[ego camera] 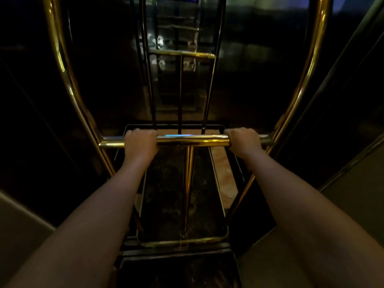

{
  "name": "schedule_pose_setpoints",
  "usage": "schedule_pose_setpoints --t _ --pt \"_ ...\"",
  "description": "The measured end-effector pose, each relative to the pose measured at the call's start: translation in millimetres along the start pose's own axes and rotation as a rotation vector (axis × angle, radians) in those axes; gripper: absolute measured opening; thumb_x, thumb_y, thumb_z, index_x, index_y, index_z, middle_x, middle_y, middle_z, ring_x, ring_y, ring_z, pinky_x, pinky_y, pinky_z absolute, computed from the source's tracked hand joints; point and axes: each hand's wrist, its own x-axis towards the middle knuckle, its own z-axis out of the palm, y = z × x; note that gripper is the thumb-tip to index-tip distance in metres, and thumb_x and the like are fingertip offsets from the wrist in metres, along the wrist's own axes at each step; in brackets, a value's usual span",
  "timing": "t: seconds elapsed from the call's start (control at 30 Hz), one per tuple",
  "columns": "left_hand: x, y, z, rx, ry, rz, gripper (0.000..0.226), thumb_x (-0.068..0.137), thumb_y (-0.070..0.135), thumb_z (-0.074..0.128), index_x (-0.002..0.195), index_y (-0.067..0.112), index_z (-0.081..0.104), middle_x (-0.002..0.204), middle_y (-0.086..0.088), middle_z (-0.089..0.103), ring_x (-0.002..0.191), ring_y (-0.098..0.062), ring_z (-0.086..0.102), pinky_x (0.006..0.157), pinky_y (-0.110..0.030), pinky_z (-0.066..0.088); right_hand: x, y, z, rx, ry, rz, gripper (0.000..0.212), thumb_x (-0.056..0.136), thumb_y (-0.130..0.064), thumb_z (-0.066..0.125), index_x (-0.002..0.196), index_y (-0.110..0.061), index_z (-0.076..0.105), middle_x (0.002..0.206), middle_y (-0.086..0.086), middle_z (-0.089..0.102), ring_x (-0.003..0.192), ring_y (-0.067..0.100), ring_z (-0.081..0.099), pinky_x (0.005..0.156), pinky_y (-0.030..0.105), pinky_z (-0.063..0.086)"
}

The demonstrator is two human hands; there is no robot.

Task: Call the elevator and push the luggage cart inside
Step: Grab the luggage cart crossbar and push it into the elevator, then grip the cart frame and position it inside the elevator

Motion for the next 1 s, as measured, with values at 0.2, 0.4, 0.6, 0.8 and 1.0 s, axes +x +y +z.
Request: schedule_pose_setpoints --t 0.2,0.4,0.6,0.8,1.0 --pt "33.7 6.5 15.1 0.052 0.005 0.001 0.007 0.083 0.021 0.067 0.083 0.018 0.061 0.066 -0.002 0.051 0.064 -0.024 0.051 0.069 -0.039 0.044 36.0 8.7 13.0 0.015 -0.011 0.005 0.013 0.084 -0.016 0.069 0.095 -0.022 0.064 0.071 -0.004 0.056 0.060 0.015 0.052 0.059 0.031 0.040" --pt "76.9 7.8 32.4 0.083 -0.017 -0.032 0.011 0.082 0.018 0.068 0.091 0.017 0.061 0.069 -0.003 0.049 0.066 -0.024 0.049 0.072 -0.040 0.043 80.4 13.4 29.5 0.022 -0.012 0.004 0.019 0.083 -0.012 0.070 0.099 -0.021 0.065 0.072 -0.003 0.057 0.061 0.016 0.053 0.059 0.032 0.044" --pt "116.7 1.4 43.5 0.089 0.001 -0.024 0.009 0.081 0.020 0.068 0.088 0.019 0.063 0.070 -0.002 0.054 0.069 -0.026 0.055 0.074 -0.040 0.046 118.3 16.3 35.8 0.034 -0.018 0.014 0.019 0.085 -0.013 0.066 0.099 -0.025 0.063 0.074 -0.004 0.059 0.063 0.018 0.056 0.064 0.034 0.049" --pt "160.0 -5.4 62.9 0.068 0.005 -0.021 0.012 0.079 0.021 0.070 0.084 0.024 0.060 0.066 0.004 0.045 0.064 -0.018 0.045 0.072 -0.039 0.044 161.3 20.2 52.5 0.035 -0.051 0.005 0.021 0.083 -0.012 0.069 0.095 -0.027 0.061 0.072 -0.007 0.054 0.062 0.013 0.053 0.067 0.032 0.049" --pt "204.6 -14.1 75.8 0.006 0.000 0.019 0.004 0.081 0.029 0.065 0.082 0.027 0.062 0.068 0.004 0.059 0.069 -0.022 0.058 0.073 -0.039 0.046 200.1 22.2 59.6 0.036 -0.052 0.012 0.020 0.082 -0.012 0.070 0.097 -0.024 0.063 0.072 -0.007 0.052 0.062 0.013 0.052 0.065 0.031 0.049"
